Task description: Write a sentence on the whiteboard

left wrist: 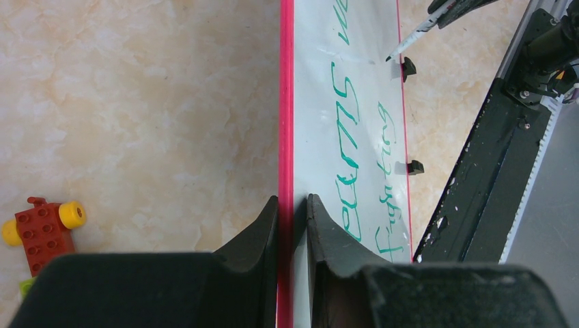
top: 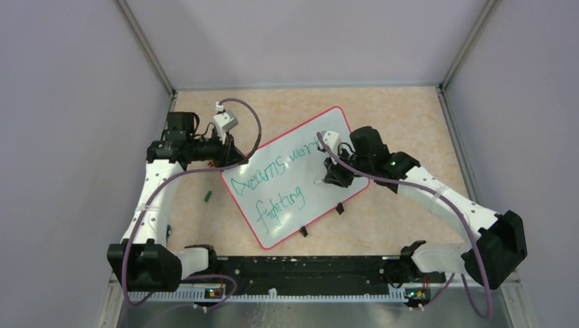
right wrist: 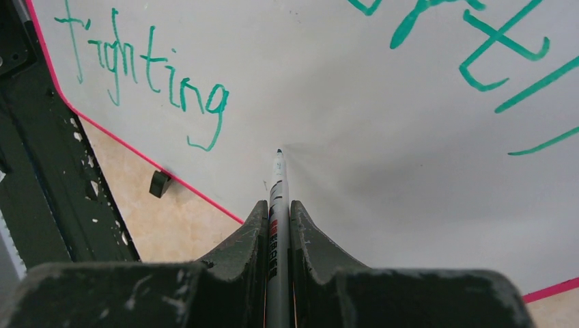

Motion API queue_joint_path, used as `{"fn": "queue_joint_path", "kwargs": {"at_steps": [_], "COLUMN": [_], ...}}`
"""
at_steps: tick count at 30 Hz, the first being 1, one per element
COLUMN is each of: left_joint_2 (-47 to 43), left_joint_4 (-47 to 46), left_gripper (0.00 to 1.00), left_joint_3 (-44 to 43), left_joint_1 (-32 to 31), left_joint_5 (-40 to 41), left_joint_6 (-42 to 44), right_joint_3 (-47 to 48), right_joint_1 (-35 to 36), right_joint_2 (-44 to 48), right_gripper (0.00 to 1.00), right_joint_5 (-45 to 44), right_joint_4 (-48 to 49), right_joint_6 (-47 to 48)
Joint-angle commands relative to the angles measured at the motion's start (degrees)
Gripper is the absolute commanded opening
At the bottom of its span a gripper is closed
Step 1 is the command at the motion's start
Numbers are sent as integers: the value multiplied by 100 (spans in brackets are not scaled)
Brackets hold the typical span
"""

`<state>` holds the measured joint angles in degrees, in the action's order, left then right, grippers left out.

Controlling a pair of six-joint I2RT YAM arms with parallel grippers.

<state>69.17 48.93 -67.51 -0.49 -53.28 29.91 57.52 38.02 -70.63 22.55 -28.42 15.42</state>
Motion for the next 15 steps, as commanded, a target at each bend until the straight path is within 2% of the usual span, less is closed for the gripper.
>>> {"fn": "queue_joint_path", "kwargs": {"at_steps": [1, 15], "left_joint_2": [17, -11], "left_joint_4": [23, 12], "left_gripper": [0, 0], "left_joint_3": [14, 42], "left_joint_1": [-112, -114], "left_joint_5": [-41, -42], "left_joint_6": [164, 155], "right_joint_3": [246, 606], "right_joint_1": [-145, -175], "right_joint_2": [99, -261], "right_gripper": [0, 0], "right_joint_5": [59, 54], "right_joint_4": [153, 429], "right_joint_6": [71, -48]}}
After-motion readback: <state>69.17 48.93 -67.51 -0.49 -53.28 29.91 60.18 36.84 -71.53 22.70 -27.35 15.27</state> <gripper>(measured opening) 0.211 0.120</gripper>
